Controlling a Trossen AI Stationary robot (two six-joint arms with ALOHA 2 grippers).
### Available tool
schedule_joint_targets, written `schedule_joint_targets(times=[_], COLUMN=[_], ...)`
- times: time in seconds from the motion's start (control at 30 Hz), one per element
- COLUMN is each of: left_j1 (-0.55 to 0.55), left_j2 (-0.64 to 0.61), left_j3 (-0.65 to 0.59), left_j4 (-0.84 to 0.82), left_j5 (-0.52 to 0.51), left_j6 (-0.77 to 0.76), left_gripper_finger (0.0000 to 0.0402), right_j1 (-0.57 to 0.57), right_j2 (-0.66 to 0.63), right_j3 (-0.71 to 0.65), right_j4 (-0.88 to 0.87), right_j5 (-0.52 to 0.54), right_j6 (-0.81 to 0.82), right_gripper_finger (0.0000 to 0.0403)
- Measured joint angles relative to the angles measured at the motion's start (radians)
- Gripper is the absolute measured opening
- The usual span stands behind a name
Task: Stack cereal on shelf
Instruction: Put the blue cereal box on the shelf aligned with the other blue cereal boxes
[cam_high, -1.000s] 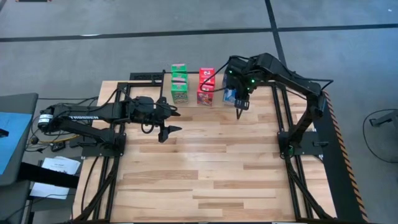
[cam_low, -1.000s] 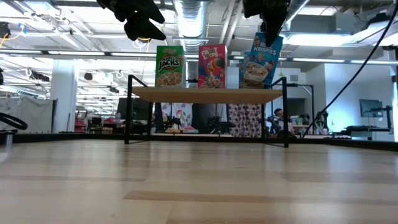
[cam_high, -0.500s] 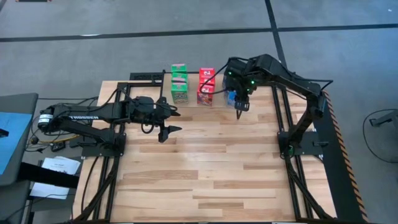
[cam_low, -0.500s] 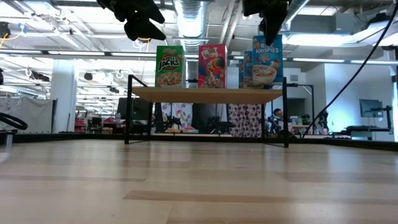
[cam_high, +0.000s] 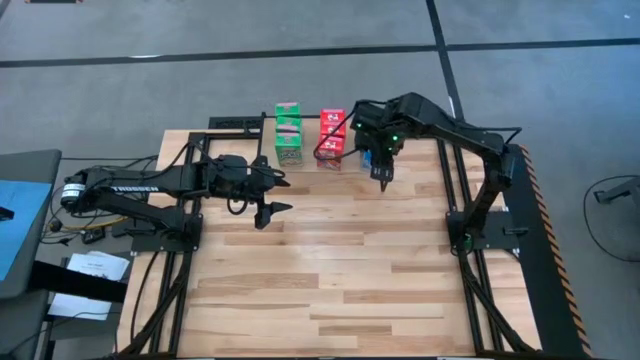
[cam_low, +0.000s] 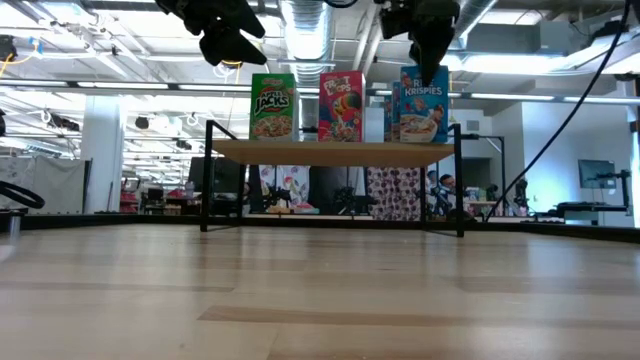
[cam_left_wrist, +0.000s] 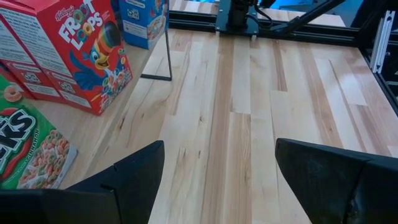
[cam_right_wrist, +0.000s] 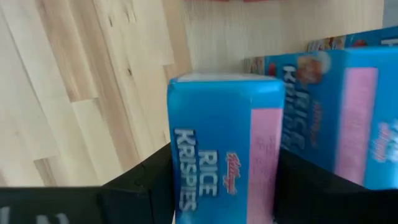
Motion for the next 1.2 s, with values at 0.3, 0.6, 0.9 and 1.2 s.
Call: schedule_joint_targets(times=[0.3, 0.6, 0.9, 1.2], left_j1=[0.000, 0.000, 0.000, 0.000], left_j2=[0.000, 0.000, 0.000, 0.000], left_j3=[0.000, 0.000, 0.000, 0.000], left_j4=[0.000, 0.000, 0.000, 0.000], left_j5=[0.000, 0.000, 0.000, 0.000], left_j6=[0.000, 0.000, 0.002, 0.021], left_gripper_finger=[0.0295, 0.0295, 0.0295, 0.0295], right_j1=[0.004, 0.004, 0.004, 0.004], right_j2=[0.009, -0.001, -0.001, 0.000], right_j3=[0.001, 0.001, 0.001, 0.070], right_j4=[-0.005, -0.007, -0.007, -0.006], right_j5=[0.024, 0.030, 0.077, 0.075], right_j6=[-0.001, 0.005, -0.002, -0.029], right_gripper_finger=[0.0226, 0.0226, 0.0226, 0.0226])
